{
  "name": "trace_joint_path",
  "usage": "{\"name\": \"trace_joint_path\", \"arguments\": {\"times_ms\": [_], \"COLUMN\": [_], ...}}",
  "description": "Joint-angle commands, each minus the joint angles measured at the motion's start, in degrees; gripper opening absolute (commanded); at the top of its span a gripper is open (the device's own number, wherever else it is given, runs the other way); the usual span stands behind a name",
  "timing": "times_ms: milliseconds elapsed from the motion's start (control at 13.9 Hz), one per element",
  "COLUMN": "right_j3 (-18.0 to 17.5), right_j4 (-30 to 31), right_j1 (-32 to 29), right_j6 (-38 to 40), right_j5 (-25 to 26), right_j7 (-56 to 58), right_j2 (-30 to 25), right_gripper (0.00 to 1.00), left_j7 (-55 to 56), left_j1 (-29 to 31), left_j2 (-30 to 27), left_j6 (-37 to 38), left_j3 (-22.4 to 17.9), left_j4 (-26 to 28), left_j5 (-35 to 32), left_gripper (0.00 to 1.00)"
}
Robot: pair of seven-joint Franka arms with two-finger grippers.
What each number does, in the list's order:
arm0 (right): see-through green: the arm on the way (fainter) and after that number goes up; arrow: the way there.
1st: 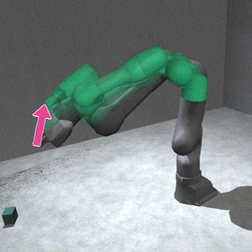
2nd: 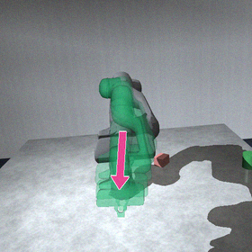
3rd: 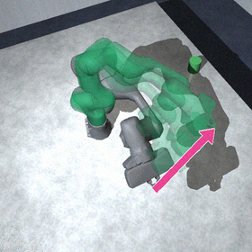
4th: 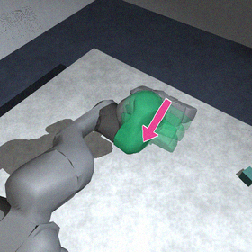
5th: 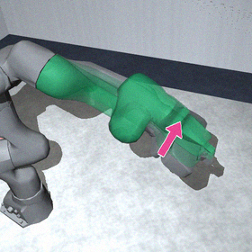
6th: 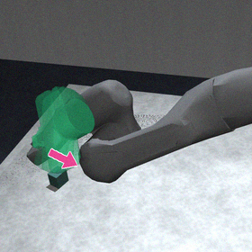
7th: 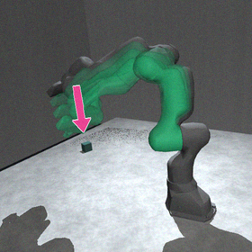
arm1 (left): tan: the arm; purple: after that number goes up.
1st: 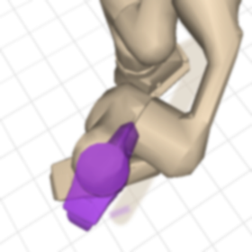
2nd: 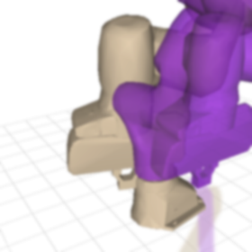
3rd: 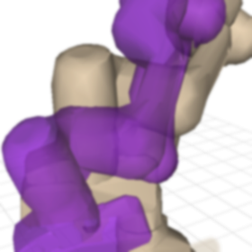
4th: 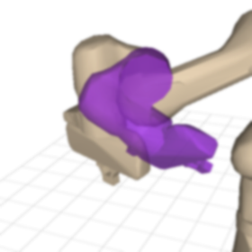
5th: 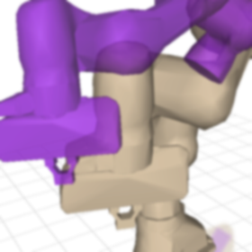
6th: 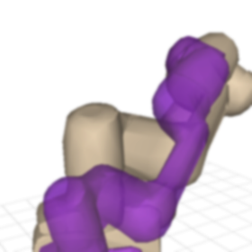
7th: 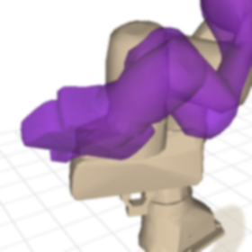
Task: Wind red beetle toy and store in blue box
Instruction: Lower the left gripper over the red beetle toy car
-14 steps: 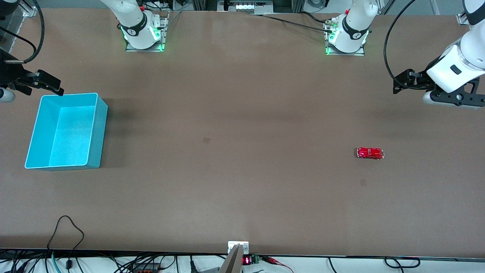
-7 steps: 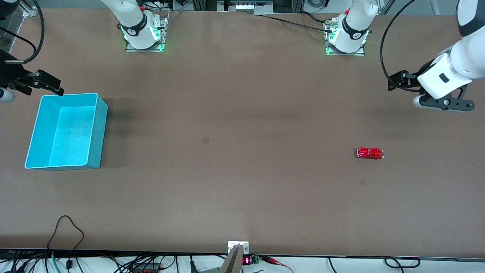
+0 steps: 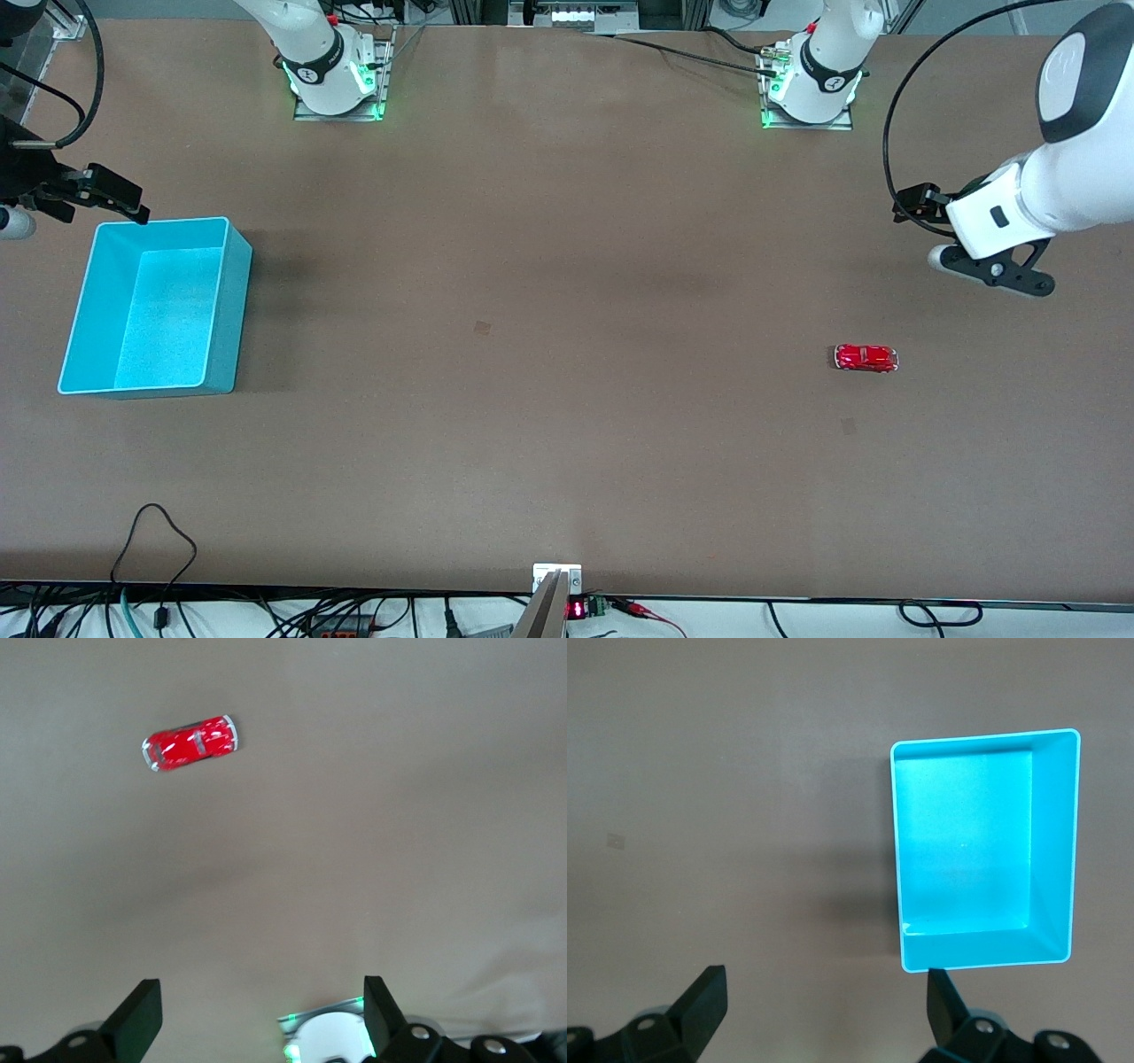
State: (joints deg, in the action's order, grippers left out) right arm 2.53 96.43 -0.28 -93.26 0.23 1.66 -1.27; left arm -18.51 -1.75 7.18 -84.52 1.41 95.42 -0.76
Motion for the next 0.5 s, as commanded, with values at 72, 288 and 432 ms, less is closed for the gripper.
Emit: {"name": "trace_joint_path", "arguments": {"times_ms": [72,288,432], "right_j3": [0.1,0.1,0.1], "right_j4": [-0.8,-0.8,-0.8], "right_j1": [-0.2,-0.2,-0.2], "right_j6": [1.1,1.1,1.1], "right_j5": [-0.7,-0.7,-0.7], "right_j7": [0.7,0.7,0.7], "right_j2": [0.1,0.1,0.0], "right_gripper": [1.0,1.0,1.0], "left_j7": [-22.5,-40.1,-50.2], "left_j1": [2.5,3.7,4.9], "left_j2": [6.2,11.4,14.2], "left_j6": [-6.4,-14.0,-19.5], "left_j3": [-0.3,-0.4,-0.4], "left_j4": [-1.5,-0.6,0.4], "left_j5": [-2.3,-2.8,-3.0], "left_gripper": [1.0,1.0,1.0]}}
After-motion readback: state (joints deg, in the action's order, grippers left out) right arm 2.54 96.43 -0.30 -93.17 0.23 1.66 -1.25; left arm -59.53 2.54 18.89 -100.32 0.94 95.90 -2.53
